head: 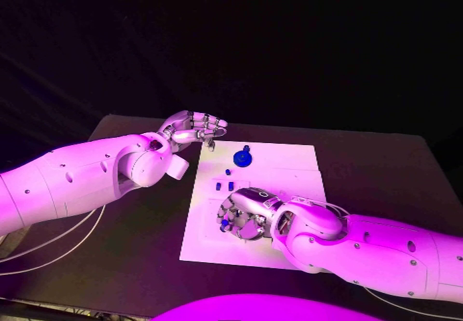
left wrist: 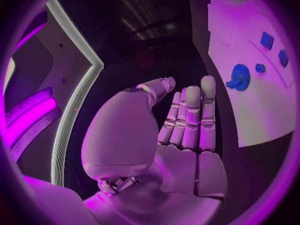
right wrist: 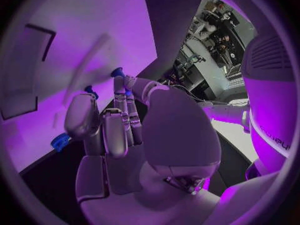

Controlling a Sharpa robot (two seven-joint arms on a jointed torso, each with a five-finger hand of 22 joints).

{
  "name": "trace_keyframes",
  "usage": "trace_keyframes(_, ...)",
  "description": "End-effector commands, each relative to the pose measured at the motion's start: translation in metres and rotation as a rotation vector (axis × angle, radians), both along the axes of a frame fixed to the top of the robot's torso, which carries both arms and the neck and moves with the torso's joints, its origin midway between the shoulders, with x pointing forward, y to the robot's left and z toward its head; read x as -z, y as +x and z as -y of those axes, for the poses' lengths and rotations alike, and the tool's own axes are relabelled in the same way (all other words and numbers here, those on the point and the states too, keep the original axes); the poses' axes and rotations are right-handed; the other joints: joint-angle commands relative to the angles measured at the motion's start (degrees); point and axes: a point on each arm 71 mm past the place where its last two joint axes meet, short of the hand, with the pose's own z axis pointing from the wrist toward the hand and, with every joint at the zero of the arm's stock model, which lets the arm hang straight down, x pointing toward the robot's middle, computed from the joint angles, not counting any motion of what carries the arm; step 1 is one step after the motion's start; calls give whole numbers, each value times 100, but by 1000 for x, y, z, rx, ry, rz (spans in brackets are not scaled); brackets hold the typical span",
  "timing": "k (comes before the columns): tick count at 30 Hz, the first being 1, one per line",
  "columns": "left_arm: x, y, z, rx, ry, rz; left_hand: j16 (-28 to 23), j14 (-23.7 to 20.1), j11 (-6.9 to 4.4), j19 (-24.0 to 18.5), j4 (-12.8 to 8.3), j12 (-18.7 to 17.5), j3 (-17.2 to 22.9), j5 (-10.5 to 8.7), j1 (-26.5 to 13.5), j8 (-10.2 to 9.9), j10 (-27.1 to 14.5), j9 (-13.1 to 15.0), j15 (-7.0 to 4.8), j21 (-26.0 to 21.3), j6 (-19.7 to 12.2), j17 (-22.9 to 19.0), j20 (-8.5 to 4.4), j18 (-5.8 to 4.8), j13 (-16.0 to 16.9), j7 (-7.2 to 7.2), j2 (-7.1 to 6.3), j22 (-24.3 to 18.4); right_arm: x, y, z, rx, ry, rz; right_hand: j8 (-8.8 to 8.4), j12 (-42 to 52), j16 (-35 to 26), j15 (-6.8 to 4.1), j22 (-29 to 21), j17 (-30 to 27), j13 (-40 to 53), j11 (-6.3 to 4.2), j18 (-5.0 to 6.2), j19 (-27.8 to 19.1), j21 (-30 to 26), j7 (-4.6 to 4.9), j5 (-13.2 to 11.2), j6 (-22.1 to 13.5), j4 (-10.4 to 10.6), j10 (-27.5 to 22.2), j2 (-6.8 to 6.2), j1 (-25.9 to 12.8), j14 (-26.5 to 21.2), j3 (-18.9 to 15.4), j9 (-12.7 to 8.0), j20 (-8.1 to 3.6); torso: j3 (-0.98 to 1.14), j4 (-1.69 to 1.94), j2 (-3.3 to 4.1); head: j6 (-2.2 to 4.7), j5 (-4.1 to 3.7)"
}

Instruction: Assemble the parts on the task board

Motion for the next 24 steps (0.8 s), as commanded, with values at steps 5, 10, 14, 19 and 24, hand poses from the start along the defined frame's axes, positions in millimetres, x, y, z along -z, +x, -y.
trace_keyframes(5,-1,-1,2,15,-8,2,18,-31,12,-6,35,21,10,34,-54,35,-39,-8,10,-24,-50,-5,47,44,-1,123,15,-9,7,-1,1,-6,-44,-19,-140,-88,8,49,11,15,38,21,-83,-50,-56,53,55,-299,-82,-81,-129,-245,205,-80,300,47,1,-2,-1,1,0)
trace_keyframes(10,-1,-1,2,16,-7,1,18,-31,12,-6,35,21,10,34,-54,35,-39,-8,10,-24,-50,-5,47,44,-1,123,15,-9,7,-1,2,2,-38,-16,-263,-115,7,64,8,5,72,37,-78,-58,-85,72,118,-435,-95,-86,-222,-360,202,-159,251,65,2,-2,-2,15,1)
trace_keyframes(14,-1,-1,2,16,-7,0,29,-40,13,-6,46,50,14,36,-63,61,-63,-9,14,-37,-70,-10,53,45,2,124,21,-20,6,-1,3,8,-31,-12,-334,-126,9,66,2,5,91,38,-74,-63,-107,72,158,-522,-106,-83,-267,-401,201,-193,224,70,3,-3,-1,16,-6)
trace_keyframes(19,-1,-1,2,16,-7,0,29,-40,13,-6,46,50,14,36,-63,61,-63,-9,14,-37,-70,-10,53,45,2,124,21,-20,5,-2,3,11,-19,-7,-429,-137,4,67,5,-10,113,38,-72,-60,-119,70,173,-649,-125,-105,-305,-428,196,-220,187,73,5,-2,1,28,-5)
trace_keyframes(24,-1,-1,1,16,-6,-1,29,-40,13,-6,46,50,14,36,-63,61,-63,-9,14,-37,-70,-10,53,45,2,124,21,-20,2,-3,5,20,9,3,-604,-126,5,61,11,-15,153,26,-70,-52,-134,92,185,-921,-143,-131,-352,-464,195,-258,120,73,6,-2,0,28,-10)
